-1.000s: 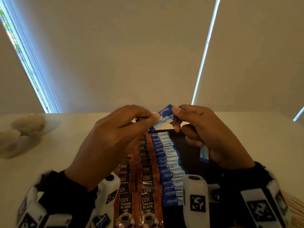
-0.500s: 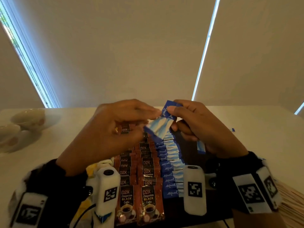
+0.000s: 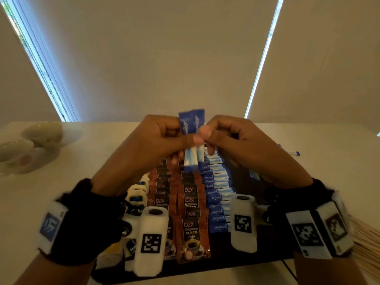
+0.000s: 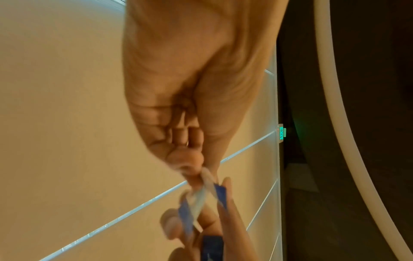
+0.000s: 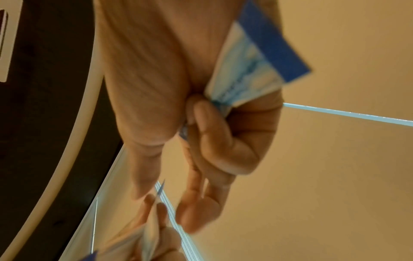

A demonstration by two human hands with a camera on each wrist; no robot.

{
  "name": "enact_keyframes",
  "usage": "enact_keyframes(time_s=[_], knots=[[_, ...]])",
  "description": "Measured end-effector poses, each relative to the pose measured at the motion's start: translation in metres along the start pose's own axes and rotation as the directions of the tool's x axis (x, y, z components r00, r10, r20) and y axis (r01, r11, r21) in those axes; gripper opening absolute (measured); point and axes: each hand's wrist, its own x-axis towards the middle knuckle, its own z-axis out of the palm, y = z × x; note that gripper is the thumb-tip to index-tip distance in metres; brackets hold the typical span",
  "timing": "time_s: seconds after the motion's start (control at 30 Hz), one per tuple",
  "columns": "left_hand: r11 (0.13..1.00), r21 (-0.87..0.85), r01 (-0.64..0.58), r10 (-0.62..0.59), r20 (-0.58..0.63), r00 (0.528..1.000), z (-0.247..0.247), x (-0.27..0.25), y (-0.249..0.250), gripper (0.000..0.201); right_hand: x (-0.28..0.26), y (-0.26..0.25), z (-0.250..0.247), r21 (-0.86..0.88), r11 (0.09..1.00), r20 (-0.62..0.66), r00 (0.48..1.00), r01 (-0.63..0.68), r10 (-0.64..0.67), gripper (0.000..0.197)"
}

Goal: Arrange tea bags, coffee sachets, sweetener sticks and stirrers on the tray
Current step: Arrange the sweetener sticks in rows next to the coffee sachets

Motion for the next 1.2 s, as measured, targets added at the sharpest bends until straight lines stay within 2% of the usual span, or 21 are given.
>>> enact_keyframes(time_s=[0.1,0.2,0.5,0.7,0.8,1.0,1.13,1.2], knots=[[0.991,-0.108,-0.084,0.061,-0.2,0.978,-0.003,0.002,0.001,0.022,0.001,0.0,0.0,-0.019,1.0,0.018,1.0,-0.017,0.017,0.02],[0.979,-0.154,-0.132,0.085,-0.279,0.957,-0.002,0.002,0.001,0.018,0.002,0.003,0.004,0.013,0.998,0.028,0.998,-0.056,0.055,0.016],[0.974,-0.155,-0.164,0.106,-0.325,0.94,-0.004,0.004,-0.002,0.019,0.004,0.001,0.01,0.055,0.997,-0.103,0.993,-0.046,0.052,0.015],[0.976,-0.141,-0.167,0.117,-0.308,0.944,-0.003,0.004,-0.003,0.021,0.004,0.002,0.009,0.043,0.998,-0.117,0.992,-0.05,0.055,0.016],[0.969,-0.174,-0.177,0.115,-0.317,0.941,-0.001,0.004,-0.003,0.02,0.003,0.002,0.01,0.057,0.997,-0.169,0.984,-0.053,0.062,0.018],[0.968,-0.194,-0.157,0.091,-0.31,0.946,0.001,0.004,-0.003,0.021,0.001,0.002,0.01,0.081,0.993,-0.265,0.959,-0.086,0.104,0.009],[0.981,-0.125,-0.151,0.115,-0.258,0.959,-0.011,0.001,0.002,0.022,-0.017,-0.004,-0.011,0.068,0.979,-0.218,0.955,-0.191,0.201,0.014],[0.975,-0.108,-0.192,0.153,-0.295,0.943,-0.022,0.0,0.006,0.029,-0.031,-0.003,-0.031,-0.052,0.949,-0.151,0.941,-0.313,0.302,0.018]])
